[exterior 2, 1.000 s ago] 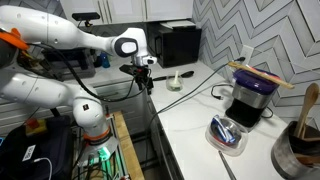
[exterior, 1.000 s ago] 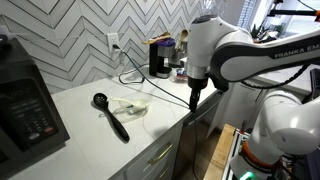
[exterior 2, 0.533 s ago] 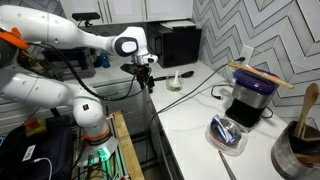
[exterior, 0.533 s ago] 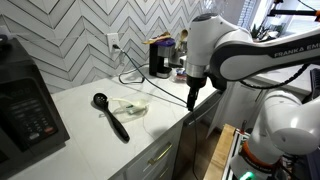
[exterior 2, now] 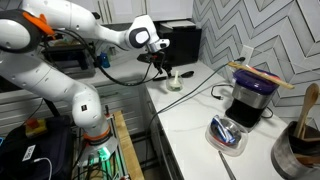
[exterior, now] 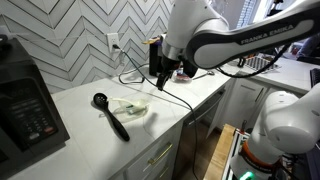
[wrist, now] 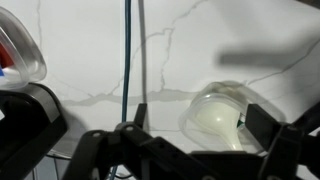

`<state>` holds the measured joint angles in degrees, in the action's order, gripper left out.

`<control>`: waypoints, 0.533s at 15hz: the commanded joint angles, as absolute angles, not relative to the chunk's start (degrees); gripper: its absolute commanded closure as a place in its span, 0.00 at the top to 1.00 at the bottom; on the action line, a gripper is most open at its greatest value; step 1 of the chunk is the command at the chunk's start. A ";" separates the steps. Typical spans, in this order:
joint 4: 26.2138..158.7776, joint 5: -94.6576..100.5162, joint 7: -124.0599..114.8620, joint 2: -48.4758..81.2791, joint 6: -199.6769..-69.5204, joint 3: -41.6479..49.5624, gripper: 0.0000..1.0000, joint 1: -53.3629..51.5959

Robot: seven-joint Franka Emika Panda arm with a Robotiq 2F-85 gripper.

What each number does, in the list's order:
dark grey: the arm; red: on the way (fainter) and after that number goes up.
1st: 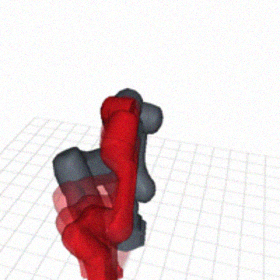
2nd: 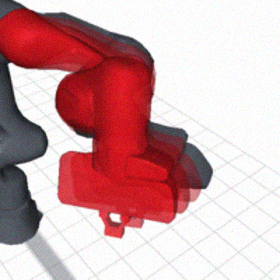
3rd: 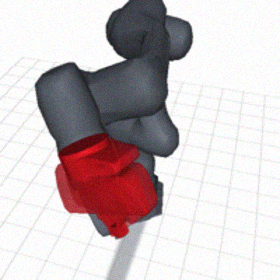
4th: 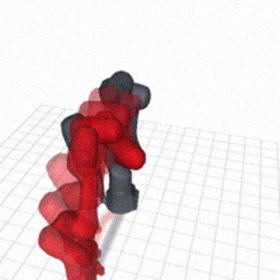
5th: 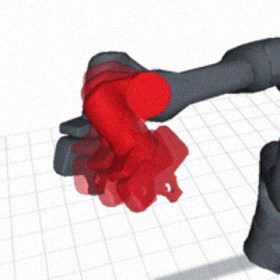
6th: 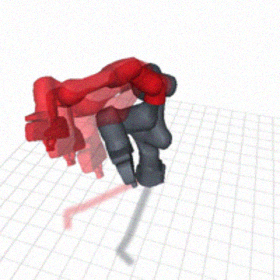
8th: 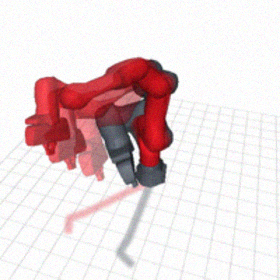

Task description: Move the spoon from the container to the utensil holder

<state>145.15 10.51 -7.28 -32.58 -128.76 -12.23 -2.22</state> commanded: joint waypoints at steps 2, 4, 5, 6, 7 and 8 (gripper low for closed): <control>134.34 9.80 0.21 -15.89 -130.20 -10.09 1.00 -4.64; 131.45 7.45 6.75 -12.93 -130.15 -8.90 1.00 -6.42; 130.01 6.50 10.06 -11.46 -130.05 -8.50 1.00 -7.10; 128.64 4.72 13.65 -10.15 -129.66 -7.95 1.00 -7.80; 127.13 3.17 16.83 -8.61 -127.96 -7.69 1.00 -8.29; 125.93 3.20 17.93 -7.57 -125.85 -7.82 1.00 -8.20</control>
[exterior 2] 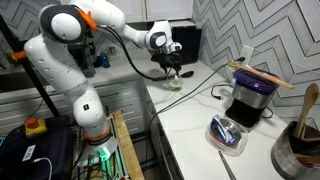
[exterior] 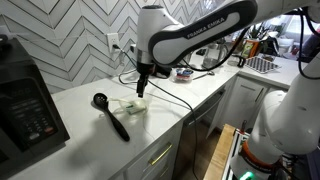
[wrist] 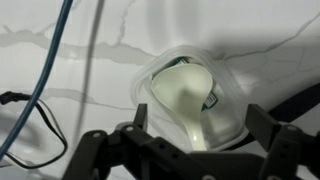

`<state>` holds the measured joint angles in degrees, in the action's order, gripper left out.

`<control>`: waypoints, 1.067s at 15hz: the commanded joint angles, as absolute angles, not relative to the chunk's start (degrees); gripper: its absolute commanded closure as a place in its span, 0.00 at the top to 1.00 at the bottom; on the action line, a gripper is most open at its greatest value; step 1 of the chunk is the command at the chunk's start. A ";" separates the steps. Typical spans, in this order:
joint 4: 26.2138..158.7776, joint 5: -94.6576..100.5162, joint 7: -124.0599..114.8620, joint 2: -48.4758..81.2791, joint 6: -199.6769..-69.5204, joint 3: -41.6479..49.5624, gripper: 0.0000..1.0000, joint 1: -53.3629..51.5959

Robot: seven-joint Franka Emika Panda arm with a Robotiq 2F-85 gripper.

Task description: Move the spoon from the container to the utensil holder

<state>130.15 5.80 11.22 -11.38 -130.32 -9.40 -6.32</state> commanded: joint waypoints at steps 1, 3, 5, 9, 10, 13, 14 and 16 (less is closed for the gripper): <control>124.87 2.50 18.85 -6.72 -123.83 -7.57 1.00 -8.04; 126.55 3.94 16.33 -8.10 -126.12 -8.18 1.00 -7.70; 125.54 3.69 17.19 -7.04 -125.44 -8.02 1.00 -7.64; 124.84 1.13 25.55 -5.63 -127.28 -7.66 0.98 -8.39; 124.23 0.66 27.10 -5.03 -126.92 -7.54 0.84 -8.39; 123.35 -1.54 31.62 -3.56 -125.59 -6.83 0.65 -8.00; 123.09 -2.92 33.47 -2.99 -125.13 -6.55 0.55 -7.89; 122.79 -4.99 36.88 -1.71 -124.52 -5.87 0.49 -7.43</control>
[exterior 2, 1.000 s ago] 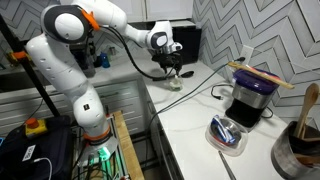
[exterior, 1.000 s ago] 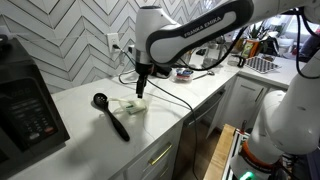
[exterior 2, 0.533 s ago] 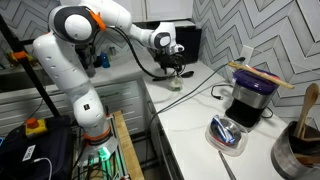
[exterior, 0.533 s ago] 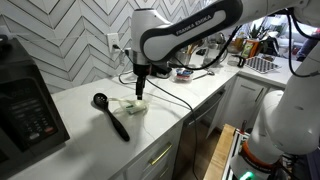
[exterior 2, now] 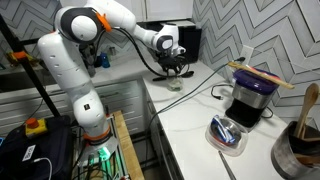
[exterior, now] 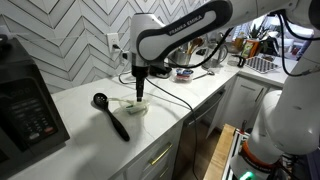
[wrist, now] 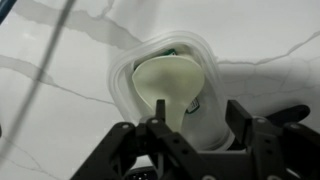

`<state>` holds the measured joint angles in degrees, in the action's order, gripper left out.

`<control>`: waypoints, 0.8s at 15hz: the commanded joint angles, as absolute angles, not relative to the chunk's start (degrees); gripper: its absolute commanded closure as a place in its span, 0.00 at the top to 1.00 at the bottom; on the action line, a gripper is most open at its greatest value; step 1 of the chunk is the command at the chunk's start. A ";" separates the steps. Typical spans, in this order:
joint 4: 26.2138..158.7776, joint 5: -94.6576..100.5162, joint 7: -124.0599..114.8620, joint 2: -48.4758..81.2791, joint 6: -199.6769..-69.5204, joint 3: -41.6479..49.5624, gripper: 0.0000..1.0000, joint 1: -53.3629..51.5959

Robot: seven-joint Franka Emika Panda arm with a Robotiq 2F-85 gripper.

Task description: Move the spoon from the container to the utensil holder

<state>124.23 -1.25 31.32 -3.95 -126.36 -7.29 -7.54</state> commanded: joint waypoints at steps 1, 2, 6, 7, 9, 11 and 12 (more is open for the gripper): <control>122.49 -6.30 38.56 -1.21 -124.52 -5.59 0.48 -7.22; 122.14 -7.20 39.69 -0.66 -124.62 -5.46 0.45 -7.05; 120.72 -7.69 37.77 1.09 -126.41 -6.02 0.67 -6.93; 120.32 -7.60 37.15 1.48 -126.87 -6.21 0.69 -6.99; 119.47 -7.80 36.52 2.34 -126.95 -6.49 0.67 -7.00; 118.67 -7.48 36.10 3.37 -126.98 -6.72 0.60 -6.93; 118.33 -7.58 36.05 3.91 -126.99 -6.79 0.56 -6.84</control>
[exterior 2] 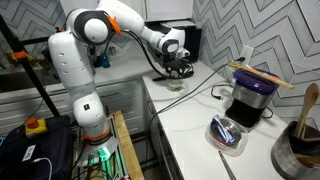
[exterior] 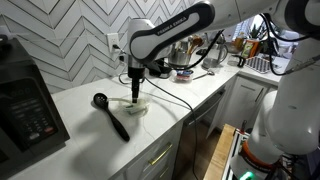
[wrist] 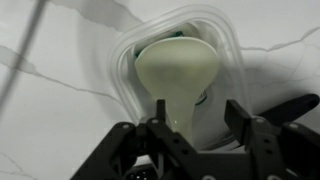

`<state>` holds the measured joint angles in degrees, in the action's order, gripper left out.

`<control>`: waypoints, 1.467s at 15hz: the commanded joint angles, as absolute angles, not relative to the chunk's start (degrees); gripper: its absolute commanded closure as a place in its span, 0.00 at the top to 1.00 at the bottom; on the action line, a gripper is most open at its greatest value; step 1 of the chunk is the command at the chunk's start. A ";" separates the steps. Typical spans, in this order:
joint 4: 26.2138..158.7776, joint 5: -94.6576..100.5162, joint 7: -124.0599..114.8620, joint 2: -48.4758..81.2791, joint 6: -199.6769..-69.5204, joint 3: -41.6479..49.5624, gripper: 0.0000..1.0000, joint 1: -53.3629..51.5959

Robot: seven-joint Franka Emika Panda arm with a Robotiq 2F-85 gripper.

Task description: Move the spoon from the container to the utensil holder

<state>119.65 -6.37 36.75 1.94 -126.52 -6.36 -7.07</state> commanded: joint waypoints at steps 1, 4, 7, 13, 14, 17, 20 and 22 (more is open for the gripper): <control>117.85 -7.67 35.93 4.51 -126.88 -6.86 0.51 -6.77; 116.43 -7.82 35.55 6.25 -127.16 -7.13 0.47 -6.65; 114.82 -7.79 35.12 7.85 -126.95 -7.56 0.45 -6.62; 112.99 -6.04 32.30 9.91 -127.59 -8.36 0.20 -6.76; 113.21 -5.92 31.56 9.51 -127.66 -8.37 0.18 -6.70; 113.78 -5.78 30.23 8.33 -127.47 -8.29 0.04 -6.48; 115.21 -6.95 28.60 3.58 -126.40 -8.64 0.06 -6.57; 115.96 -8.02 28.28 -0.10 -126.31 -8.70 0.06 -6.61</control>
<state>112.93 -6.49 29.71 6.82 -126.94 -8.06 -6.99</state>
